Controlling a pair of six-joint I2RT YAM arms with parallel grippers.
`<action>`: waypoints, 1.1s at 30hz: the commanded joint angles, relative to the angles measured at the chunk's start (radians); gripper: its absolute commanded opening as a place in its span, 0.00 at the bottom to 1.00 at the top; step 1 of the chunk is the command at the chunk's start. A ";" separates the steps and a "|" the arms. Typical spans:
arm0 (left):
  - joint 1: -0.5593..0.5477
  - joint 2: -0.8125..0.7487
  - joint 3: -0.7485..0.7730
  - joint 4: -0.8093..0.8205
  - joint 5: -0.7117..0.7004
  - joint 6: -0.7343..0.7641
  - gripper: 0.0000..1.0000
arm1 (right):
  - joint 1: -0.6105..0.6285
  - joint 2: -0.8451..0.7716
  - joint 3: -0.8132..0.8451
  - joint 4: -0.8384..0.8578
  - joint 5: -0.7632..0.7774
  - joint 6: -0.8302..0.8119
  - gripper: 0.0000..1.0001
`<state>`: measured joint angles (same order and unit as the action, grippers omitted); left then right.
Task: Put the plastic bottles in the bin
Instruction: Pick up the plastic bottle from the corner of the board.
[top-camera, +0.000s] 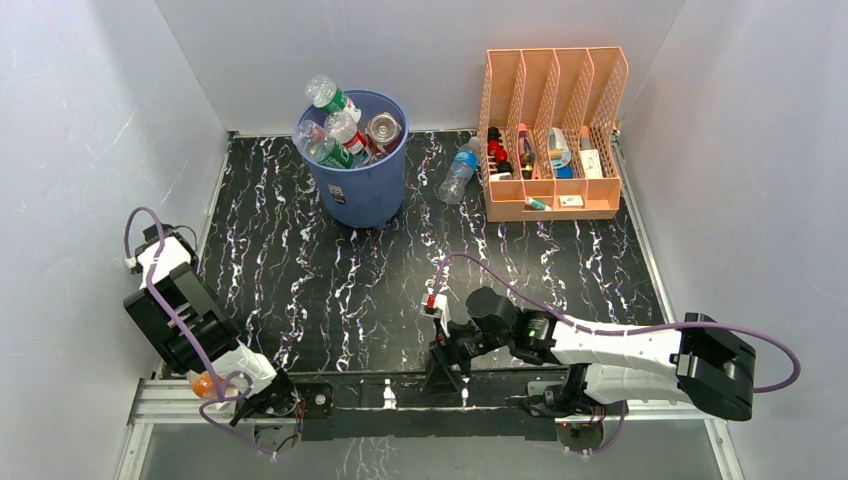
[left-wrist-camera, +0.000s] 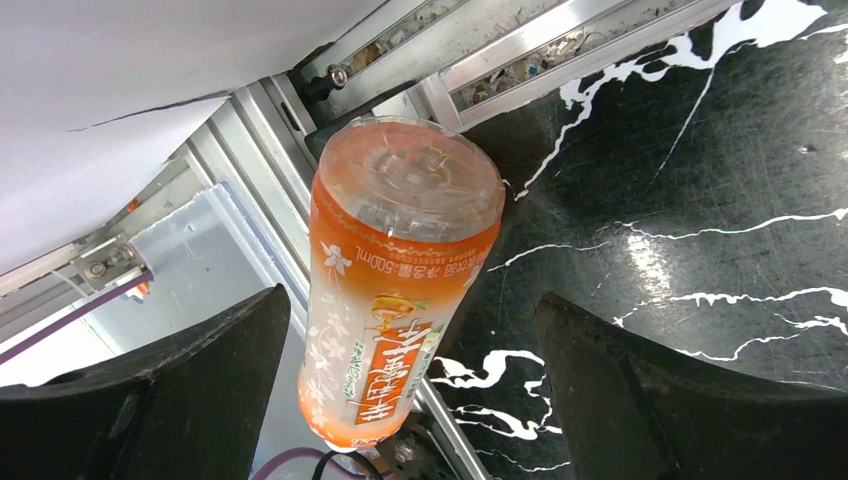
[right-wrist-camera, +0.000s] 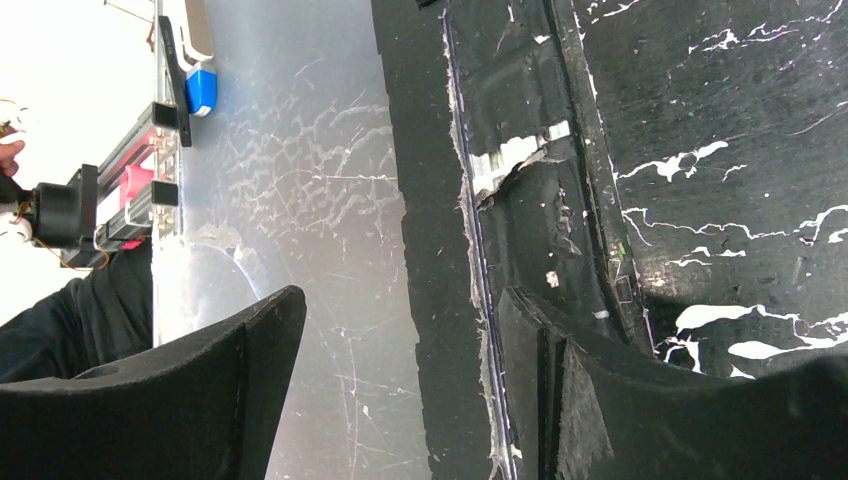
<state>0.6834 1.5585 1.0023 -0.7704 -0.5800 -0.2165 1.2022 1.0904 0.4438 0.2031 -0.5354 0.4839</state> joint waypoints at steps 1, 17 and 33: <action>0.005 -0.035 -0.027 0.021 0.023 0.015 0.93 | -0.020 -0.009 -0.003 0.052 -0.044 -0.015 0.82; 0.005 0.019 -0.058 0.059 -0.054 -0.019 0.66 | -0.030 0.058 0.011 0.075 -0.067 0.002 0.81; -0.039 0.049 0.044 0.057 0.056 -0.012 0.33 | -0.030 0.100 0.024 0.091 -0.077 0.018 0.80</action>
<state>0.6754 1.6066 0.9890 -0.7109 -0.5854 -0.2195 1.1774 1.1831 0.4412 0.2417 -0.5888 0.4973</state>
